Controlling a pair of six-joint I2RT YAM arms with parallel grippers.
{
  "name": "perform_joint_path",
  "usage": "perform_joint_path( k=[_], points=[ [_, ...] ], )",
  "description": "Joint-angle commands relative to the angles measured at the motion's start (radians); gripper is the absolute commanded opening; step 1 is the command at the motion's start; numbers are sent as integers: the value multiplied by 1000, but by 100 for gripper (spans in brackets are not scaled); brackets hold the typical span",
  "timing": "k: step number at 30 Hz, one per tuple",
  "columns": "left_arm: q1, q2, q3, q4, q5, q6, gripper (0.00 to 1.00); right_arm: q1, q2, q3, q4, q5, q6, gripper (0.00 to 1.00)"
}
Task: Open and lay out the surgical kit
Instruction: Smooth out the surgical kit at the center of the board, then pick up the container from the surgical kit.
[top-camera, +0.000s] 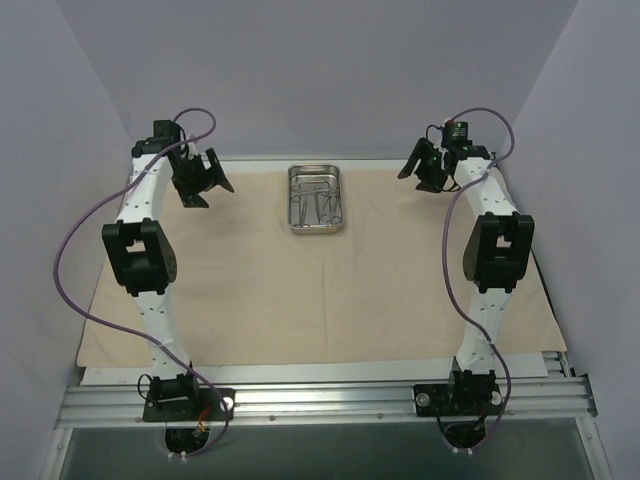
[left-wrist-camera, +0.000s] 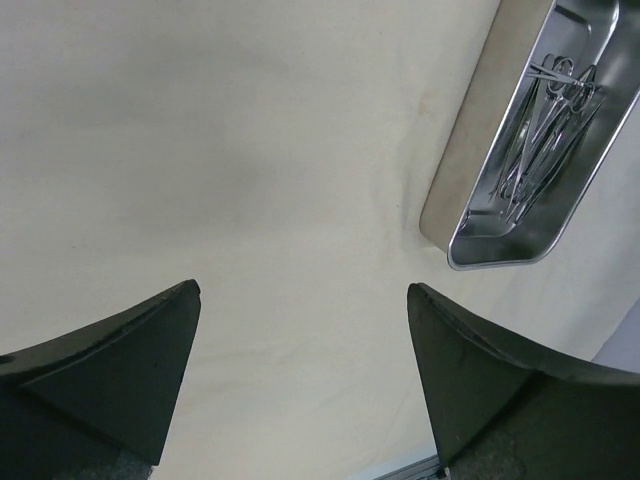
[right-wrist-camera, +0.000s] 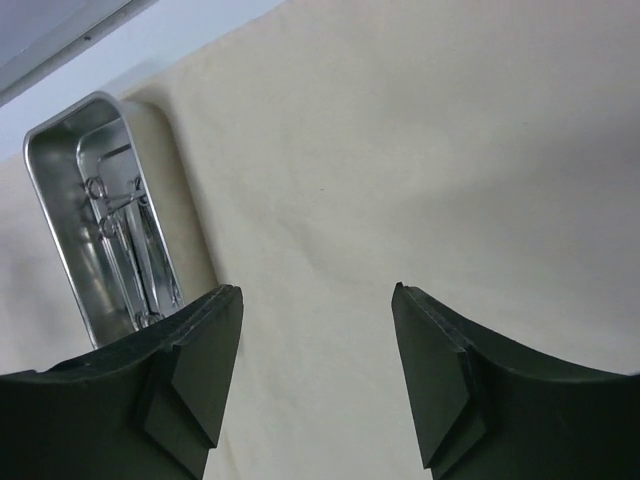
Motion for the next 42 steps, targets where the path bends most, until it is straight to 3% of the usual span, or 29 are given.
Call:
perform_joint_path(
  k=[1, 6, 11, 17, 19, 24, 27, 31, 37, 39, 42],
  points=[
    [-25, -80, -46, 28, 1, -3, 94, 59, -44, 50, 13, -2, -20, 63],
    [-22, -130, -78, 18, -47, -11, 94, 90, -32, 79, -51, 208, -9, 75],
    [-26, -227, -189, 49, -113, -14, 94, 125, -3, 104, -10, 219, -39, 80],
    [-8, -358, -339, 61, -108, -26, 94, 203, 80, 208, -43, 171, -99, 74],
    [-32, -401, -396, 58, -186, 12, 94, 220, 96, 190, -5, 173, -84, 70],
    [-46, -453, -384, -54, -372, 80, 94, 249, 155, 207, 21, 128, -101, 65],
    [-42, -528, -382, -43, -365, 112, 94, 268, 171, 207, 24, 116, -101, 62],
    [-39, -514, -368, -90, -403, 75, 94, 291, 201, 214, 16, 99, -102, 59],
    [9, -597, -463, -12, -339, 37, 94, 325, 231, 207, 13, 101, -110, 55],
    [81, -623, -515, 40, -201, 28, 94, 331, 226, 202, 13, 111, -113, 54],
    [112, -612, -534, 35, -184, 32, 94, 343, 218, 202, 18, 130, -110, 54]
  ],
)
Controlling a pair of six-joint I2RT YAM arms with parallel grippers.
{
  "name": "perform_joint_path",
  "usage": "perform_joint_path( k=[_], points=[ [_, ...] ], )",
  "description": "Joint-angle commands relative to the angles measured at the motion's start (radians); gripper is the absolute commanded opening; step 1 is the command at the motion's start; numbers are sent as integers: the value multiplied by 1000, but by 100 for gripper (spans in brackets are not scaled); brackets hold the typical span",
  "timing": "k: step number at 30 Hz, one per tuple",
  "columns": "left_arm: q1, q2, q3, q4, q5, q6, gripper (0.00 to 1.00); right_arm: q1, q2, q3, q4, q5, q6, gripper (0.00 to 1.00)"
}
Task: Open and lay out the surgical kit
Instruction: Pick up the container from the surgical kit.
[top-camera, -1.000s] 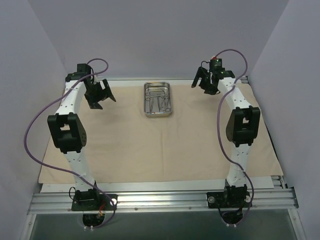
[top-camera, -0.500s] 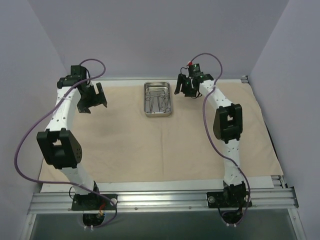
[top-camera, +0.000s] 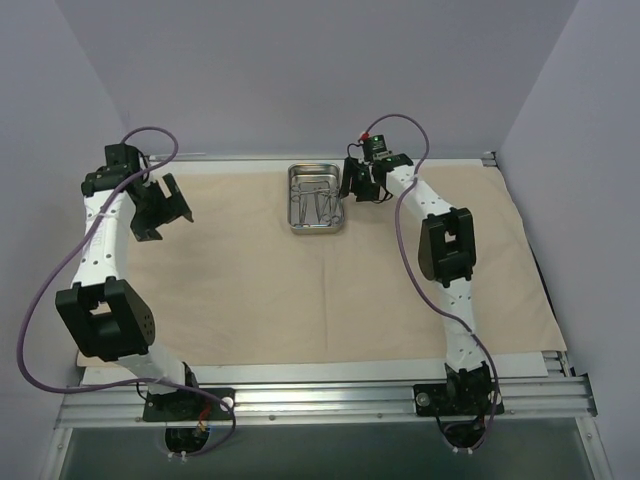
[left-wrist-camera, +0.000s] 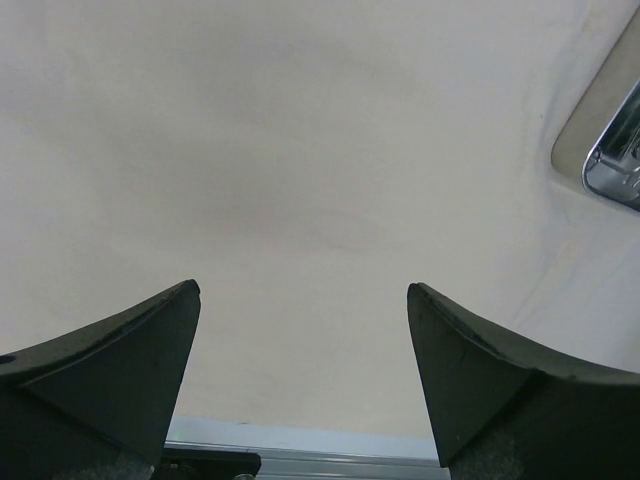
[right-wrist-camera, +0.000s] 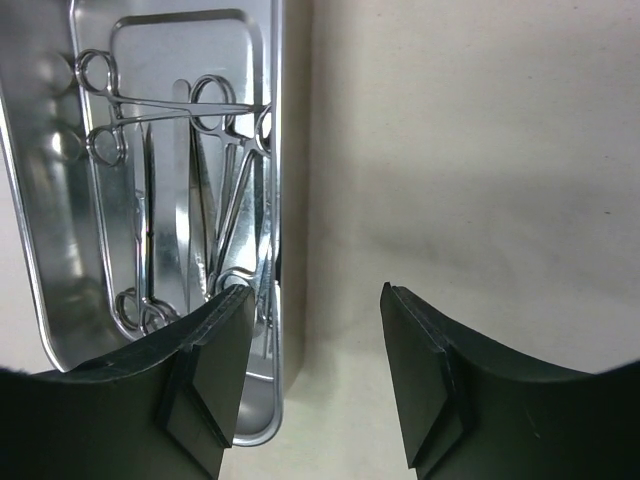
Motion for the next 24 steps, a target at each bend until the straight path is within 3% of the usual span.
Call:
perform_joint_path(
  k=[1, 14, 15, 18, 24],
  points=[
    [43, -41, -15, 65, 60, -6, 94, 23, -4, 33, 3, 22, -17, 54],
    [69, -67, -86, 94, 193, -64, 100, 44, 91, 108, -16, 31, -46, 49],
    [67, -74, -87, 94, 196, -64, 94, 46, 97, 114, -17, 33, -44, 48],
    [66, -91, -84, 87, 196, -49, 93, 55, 113, 119, -16, 49, -49, 47],
    [46, -102, -87, 64, 138, -18, 91, 81, 132, 133, -14, 106, -63, 32]
  ],
)
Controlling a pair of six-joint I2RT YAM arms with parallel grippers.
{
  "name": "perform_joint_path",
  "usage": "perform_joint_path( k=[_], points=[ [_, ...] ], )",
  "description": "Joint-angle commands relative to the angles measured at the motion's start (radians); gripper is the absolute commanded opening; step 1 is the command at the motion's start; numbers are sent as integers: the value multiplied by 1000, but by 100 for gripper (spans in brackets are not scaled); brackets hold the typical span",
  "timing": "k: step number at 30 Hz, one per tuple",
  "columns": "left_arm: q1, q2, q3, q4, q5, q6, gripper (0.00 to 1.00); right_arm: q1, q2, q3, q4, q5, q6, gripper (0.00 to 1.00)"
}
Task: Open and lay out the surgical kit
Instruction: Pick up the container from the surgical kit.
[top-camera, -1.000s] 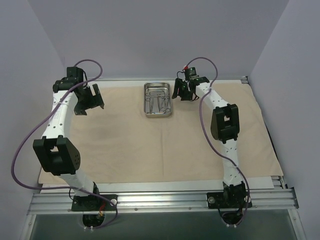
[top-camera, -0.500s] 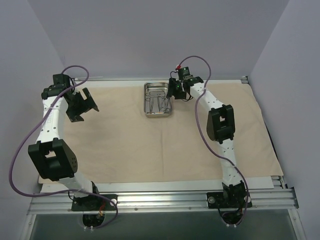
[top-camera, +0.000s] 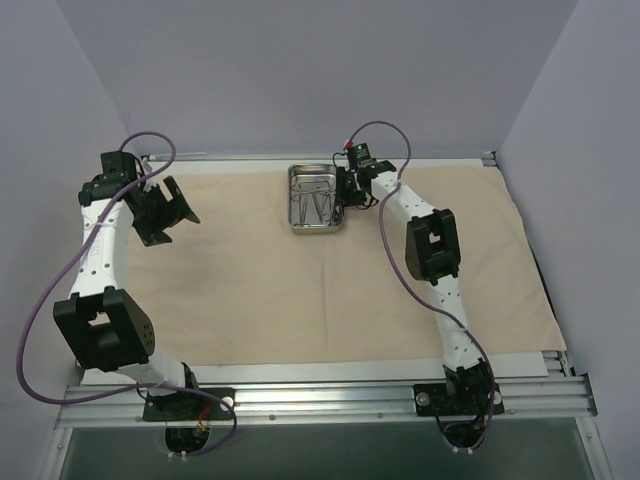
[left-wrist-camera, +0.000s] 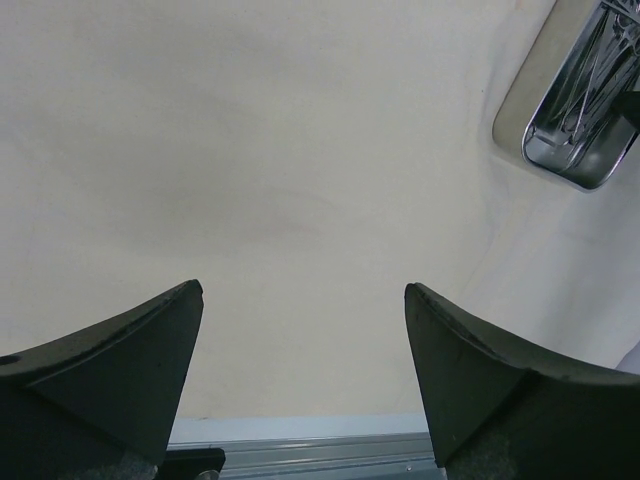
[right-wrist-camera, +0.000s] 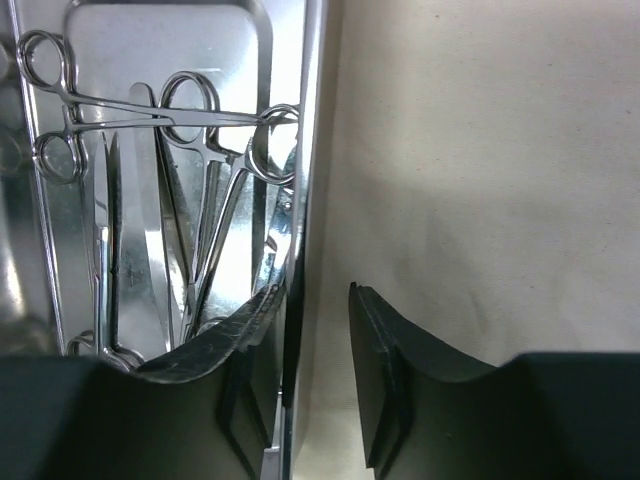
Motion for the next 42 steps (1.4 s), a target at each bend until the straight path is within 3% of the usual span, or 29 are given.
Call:
perform_joint_path(
  k=[1, 12, 27, 42],
  points=[
    [-16, -38, 5, 16, -24, 30, 91, 29, 8, 45, -24, 59, -17, 31],
    [-19, -15, 13, 25, -5, 24, 91, 26, -11, 73, -10, 36, 63, 1],
    [-19, -3, 2, 22, -24, 16, 90, 57, -112, 118, -25, -2, 7, 0],
    [-16, 2, 63, -24, -77, 32, 91, 354, -293, -149, 47, 9, -108, 0]
  ],
)
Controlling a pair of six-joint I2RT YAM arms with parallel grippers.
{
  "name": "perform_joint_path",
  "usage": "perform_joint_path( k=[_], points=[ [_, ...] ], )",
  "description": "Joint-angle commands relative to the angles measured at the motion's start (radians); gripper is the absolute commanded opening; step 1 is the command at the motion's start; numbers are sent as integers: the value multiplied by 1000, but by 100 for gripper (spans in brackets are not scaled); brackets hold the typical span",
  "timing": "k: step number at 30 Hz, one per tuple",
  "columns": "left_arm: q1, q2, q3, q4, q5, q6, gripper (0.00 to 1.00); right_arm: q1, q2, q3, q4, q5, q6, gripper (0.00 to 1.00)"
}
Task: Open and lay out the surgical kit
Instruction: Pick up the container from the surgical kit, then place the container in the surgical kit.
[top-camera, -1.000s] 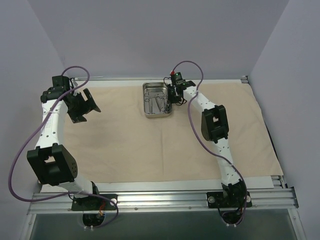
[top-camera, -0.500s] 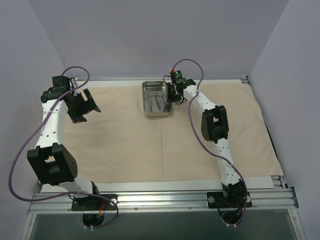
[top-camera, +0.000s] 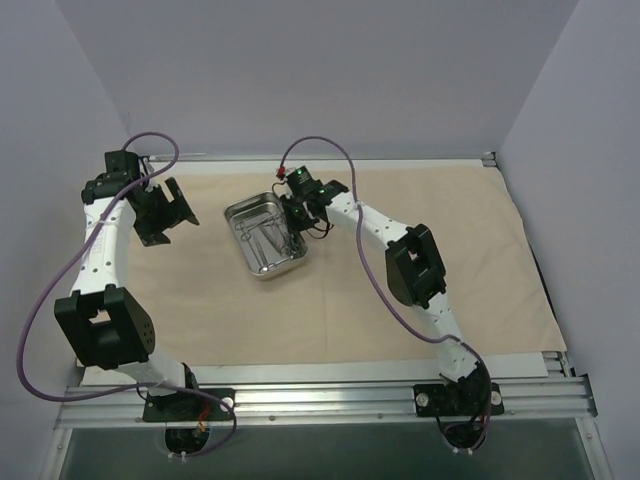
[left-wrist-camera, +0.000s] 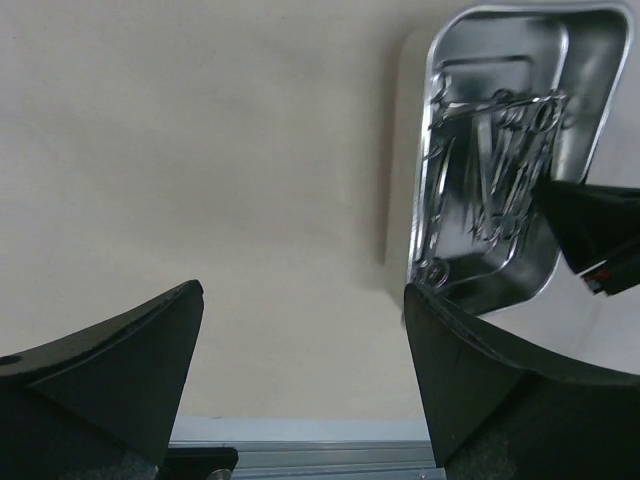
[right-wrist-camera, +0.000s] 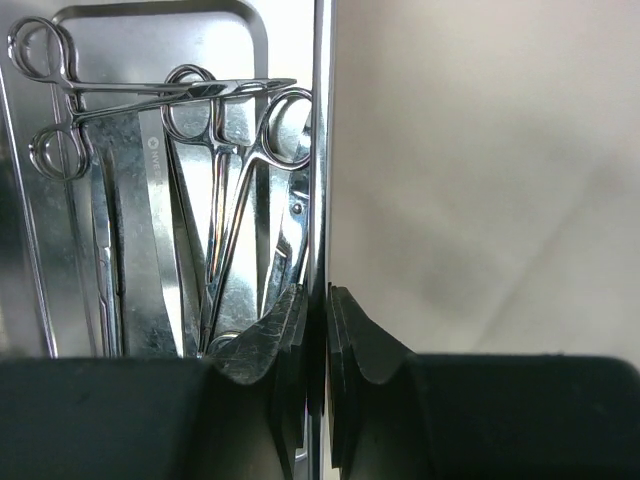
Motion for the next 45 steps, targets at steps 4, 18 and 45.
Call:
perform_joint_path(
  k=[4, 18, 45],
  points=[
    [5, -17, 43, -21, -30, 18, 91, 136, -195, -140, 136, -77, -68, 0],
    [3, -49, -31, -43, -31, 15, 91, 212, -176, -183, 176, -180, -128, 0],
    [-54, -215, -278, -25, 2, 50, 76, 310, -58, -102, 133, -115, -81, 0]
  ],
)
